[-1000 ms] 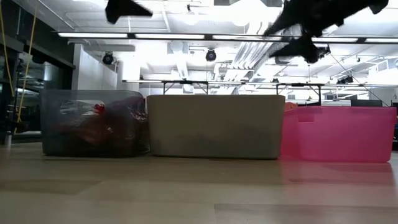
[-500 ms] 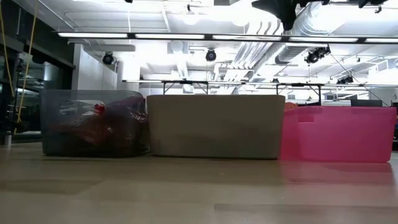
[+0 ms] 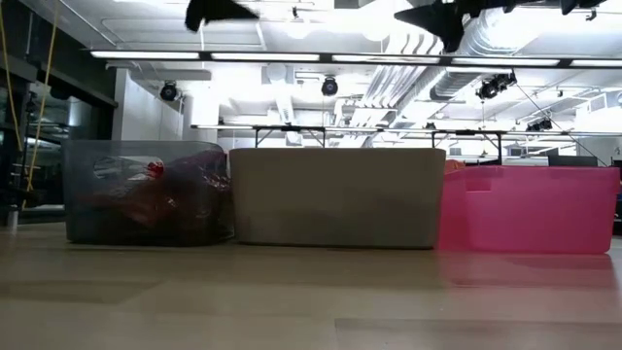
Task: Sort candy
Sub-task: Put the red candy into the black bin
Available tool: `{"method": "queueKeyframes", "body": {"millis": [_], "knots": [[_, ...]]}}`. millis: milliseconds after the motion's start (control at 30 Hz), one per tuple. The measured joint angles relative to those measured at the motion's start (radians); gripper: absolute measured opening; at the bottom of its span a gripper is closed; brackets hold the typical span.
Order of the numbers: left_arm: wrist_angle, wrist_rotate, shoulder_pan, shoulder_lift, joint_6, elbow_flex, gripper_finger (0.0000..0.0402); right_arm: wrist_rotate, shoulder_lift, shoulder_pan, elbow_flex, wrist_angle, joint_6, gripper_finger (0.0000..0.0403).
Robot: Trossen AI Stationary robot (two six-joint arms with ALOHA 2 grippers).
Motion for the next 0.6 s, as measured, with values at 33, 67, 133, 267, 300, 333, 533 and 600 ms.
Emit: {"method": "queueKeyframes", "body": {"millis": [33, 67, 133, 267, 300, 333, 533, 600], "knots": [[-0.051, -0.033, 0.007, 0.020, -0.023, 0.018, 0.0243, 0.009, 0.000, -0.003, 0.000, -0.011, -0.019, 0.0273], [-0.115, -0.067, 0.017, 0.039, -0.054, 0.039, 0.0243, 0.020, 0.000, -0.009, 0.000, -0.021, -0.036, 0.0273], [-0.302, -0.119, 0.060, 0.071, -0.127, 0.087, 0.0243, 0.045, 0.000, -0.023, 0.000, -0.026, -0.049, 0.0273], [-0.619, -0.117, 0.245, 0.147, -0.234, 0.158, 0.0243, 0.111, 0.000, -0.069, 0.000, -0.027, -0.050, 0.0273], [-0.663, -0.092, 0.310, 0.167, -0.240, 0.161, 0.0243, 0.124, 0.000, -0.083, 0.000, -0.027, -0.050, 0.0273], [-0.702, -0.062, 0.382, 0.189, -0.230, 0.160, 0.0243, 0.127, 0.000, -0.101, 0.000, -0.027, -0.050, 0.0273], [-0.737, 0.088, 0.798, 0.366, -0.055, 0.158, 0.0243, 0.129, 0.000, -0.200, 0.000, -0.027, 0.020, 0.0273], [-0.720, 0.090, 0.905, 0.432, -0.050, 0.159, 0.0243, 0.129, 0.000, -0.224, 0.000, -0.027, 0.052, 0.0273]]}}
